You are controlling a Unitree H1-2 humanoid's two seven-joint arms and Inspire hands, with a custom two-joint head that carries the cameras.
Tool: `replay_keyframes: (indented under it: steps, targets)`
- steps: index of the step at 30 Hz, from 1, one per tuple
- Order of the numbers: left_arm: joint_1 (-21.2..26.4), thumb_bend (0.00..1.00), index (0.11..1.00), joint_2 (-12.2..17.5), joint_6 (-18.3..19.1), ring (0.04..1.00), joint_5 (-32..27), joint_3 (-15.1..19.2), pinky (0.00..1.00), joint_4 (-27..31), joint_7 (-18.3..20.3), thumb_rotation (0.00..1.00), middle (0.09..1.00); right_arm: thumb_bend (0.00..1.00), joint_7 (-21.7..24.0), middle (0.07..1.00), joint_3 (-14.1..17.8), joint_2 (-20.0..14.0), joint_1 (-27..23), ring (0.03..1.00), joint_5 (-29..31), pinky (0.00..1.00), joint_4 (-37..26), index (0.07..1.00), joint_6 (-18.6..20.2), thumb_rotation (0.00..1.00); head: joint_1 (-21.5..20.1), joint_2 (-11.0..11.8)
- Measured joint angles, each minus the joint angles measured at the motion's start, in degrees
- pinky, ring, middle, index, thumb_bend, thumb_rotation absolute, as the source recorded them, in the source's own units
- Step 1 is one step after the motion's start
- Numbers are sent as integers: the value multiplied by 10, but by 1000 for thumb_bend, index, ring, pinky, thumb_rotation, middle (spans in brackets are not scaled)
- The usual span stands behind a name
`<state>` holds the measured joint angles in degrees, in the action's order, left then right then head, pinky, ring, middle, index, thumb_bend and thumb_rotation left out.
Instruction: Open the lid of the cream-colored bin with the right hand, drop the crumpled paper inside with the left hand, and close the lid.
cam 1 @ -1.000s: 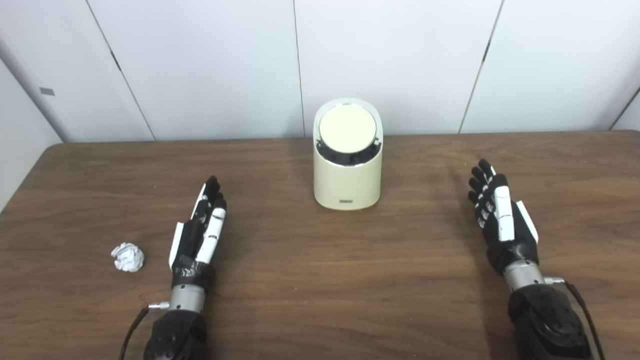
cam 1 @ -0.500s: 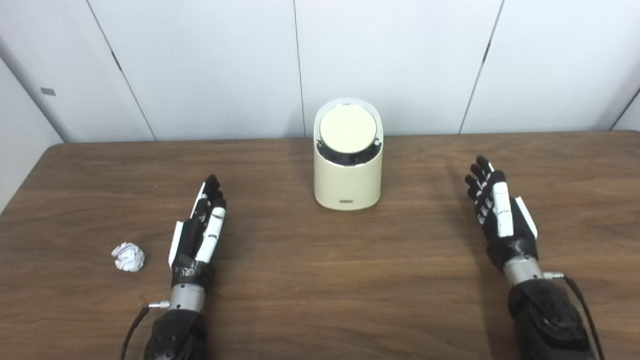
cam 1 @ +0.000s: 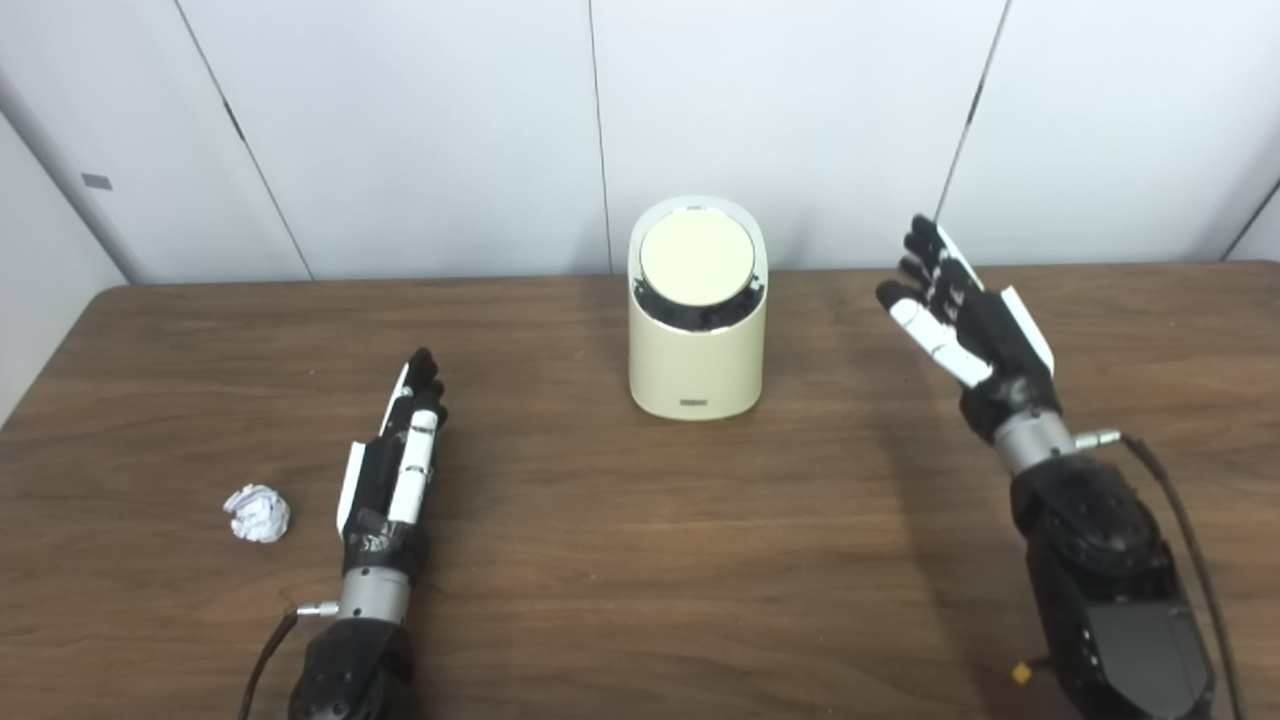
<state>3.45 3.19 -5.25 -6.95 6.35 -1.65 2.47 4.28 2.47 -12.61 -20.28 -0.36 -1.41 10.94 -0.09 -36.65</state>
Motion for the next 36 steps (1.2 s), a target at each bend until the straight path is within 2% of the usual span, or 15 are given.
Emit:
replay_keyframes:
  steps: [4, 8, 16, 20, 25, 31, 36]
  targets:
    - [-2, 311, 1000, 0, -1, 1000, 1, 0, 1000, 0, 0, 725, 1000, 598, -1, 976, -10, -8, -27, 958, -31, 939, -1, 976, 18, 550, 3, 4]
    - [-3, 358, 1000, 0, -4, 1000, 7, -3, 1000, 0, 0, 702, 1000, 612, 4, 953, -49, -19, -51, 918, -83, 878, -9, 973, 44, 604, 5, 7]
    - [-3, 290, 1000, -1, -4, 1000, 11, -4, 1000, 1, -1, 689, 1000, 650, 21, 952, -93, -27, -105, 916, -154, 852, -21, 975, 71, 662, 5, 14]
    - [-3, 319, 1000, -2, -9, 1000, 11, -4, 1000, 0, 0, 648, 1000, 649, 39, 953, -116, -37, -121, 926, -183, 852, -21, 978, 77, 651, 5, 20]
    - [-4, 320, 1000, -3, -24, 1000, 6, -3, 1000, 0, 2, 628, 1000, 684, 54, 953, -130, -42, -149, 919, -207, 824, -12, 974, 88, 619, 5, 23]
    - [-4, 303, 1000, -5, -24, 1000, 6, -4, 1000, 0, 2, 627, 1000, 646, 73, 965, -165, -48, -194, 925, -244, 837, 19, 981, 86, 512, 9, 25]
    - [-4, 330, 1000, -8, -23, 1000, 6, -4, 1000, 1, 1, 594, 1000, 643, 82, 964, -187, -49, -215, 918, -270, 821, 43, 985, 74, 521, 12, 26]
